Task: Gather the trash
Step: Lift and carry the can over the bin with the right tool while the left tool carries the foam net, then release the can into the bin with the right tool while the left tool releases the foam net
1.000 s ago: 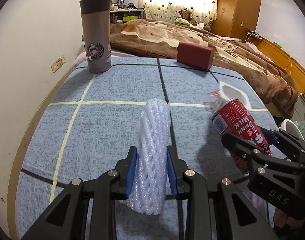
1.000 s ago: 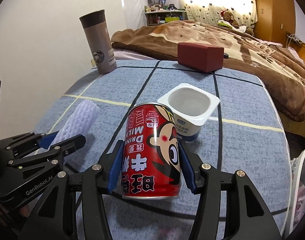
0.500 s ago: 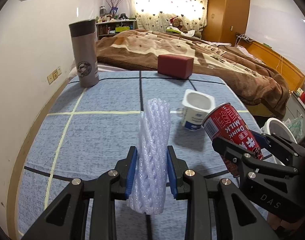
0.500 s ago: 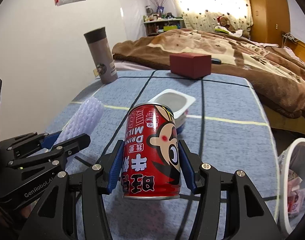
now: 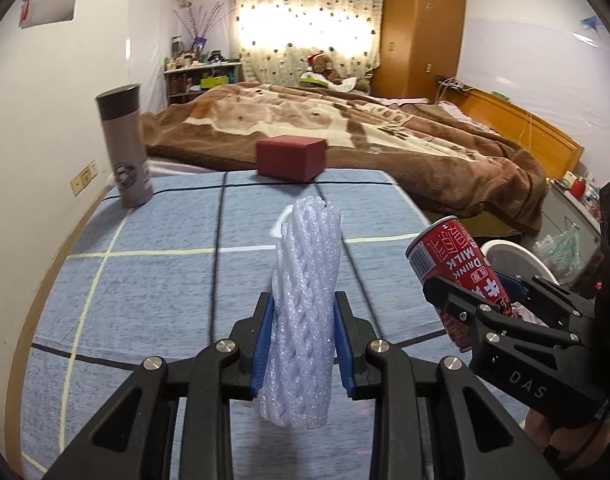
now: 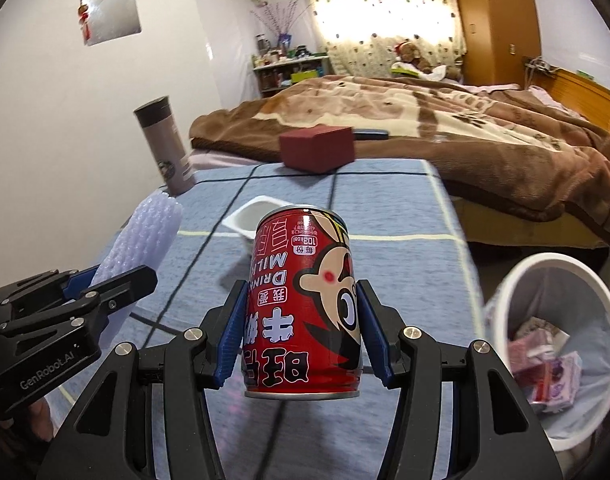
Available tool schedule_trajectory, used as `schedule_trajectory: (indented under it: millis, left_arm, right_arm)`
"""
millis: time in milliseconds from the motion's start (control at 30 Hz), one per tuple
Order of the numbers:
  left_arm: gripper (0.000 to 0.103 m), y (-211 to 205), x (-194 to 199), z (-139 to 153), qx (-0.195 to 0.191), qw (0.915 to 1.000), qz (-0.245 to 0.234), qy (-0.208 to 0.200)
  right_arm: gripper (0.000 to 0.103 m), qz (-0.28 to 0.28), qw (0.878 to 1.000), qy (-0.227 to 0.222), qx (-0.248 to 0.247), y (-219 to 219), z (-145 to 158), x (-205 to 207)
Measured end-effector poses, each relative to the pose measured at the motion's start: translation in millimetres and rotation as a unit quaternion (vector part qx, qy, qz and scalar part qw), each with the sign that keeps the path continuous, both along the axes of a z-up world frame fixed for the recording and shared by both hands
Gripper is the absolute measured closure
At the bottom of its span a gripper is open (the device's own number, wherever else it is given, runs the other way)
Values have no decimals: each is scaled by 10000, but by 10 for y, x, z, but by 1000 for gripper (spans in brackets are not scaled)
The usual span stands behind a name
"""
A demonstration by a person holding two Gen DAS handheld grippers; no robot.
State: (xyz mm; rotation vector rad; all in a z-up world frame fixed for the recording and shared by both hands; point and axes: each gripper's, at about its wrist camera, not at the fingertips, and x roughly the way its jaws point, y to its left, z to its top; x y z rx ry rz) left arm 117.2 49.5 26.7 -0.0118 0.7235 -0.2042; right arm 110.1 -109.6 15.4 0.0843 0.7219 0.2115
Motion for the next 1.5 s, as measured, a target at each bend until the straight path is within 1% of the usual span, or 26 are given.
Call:
schedule_trajectory:
  millis: [267, 533, 733, 867, 1033, 1133, 1333, 1500]
  left_arm:
    - [73, -442, -39, 65, -9, 9992, -398, -100]
    - [73, -1010, 37, 37, -72, 9966, -816, -19]
    - [73, -1469, 54, 0, -24, 9926, -1211, 50]
    - [73, -1747, 64, -27, -58, 9896, -1428, 128]
    - [73, -2099, 68, -34, -28, 9846, -1740, 148]
    - [73, -2278, 83, -77, -6, 9814, -1903, 233]
    - [73, -2541, 129, -205, 50, 9778, -2052, 411]
    - [73, -2686, 182, -304, 114, 9766, -2071, 571]
  right_arm:
    - [49, -395, 9991, -98, 83, -414, 41, -115]
    - [49, -871, 9962, -83, -29, -869, 45, -201]
    - [49, -1284, 9917, -39, -52, -1211, 19, -234]
    - [49, -1512, 9885, -3, -77, -1411, 1, -261]
    - [49, -1797, 9837, 91, -62, -1664, -49, -292]
    - [49, -1963, 9804, 154, -87, -1799, -87, -293]
    - [49, -2177, 9754, 336, -109, -2032, -179, -287]
    - [49, -2252, 9729, 500, -160, -2155, -259, -241]
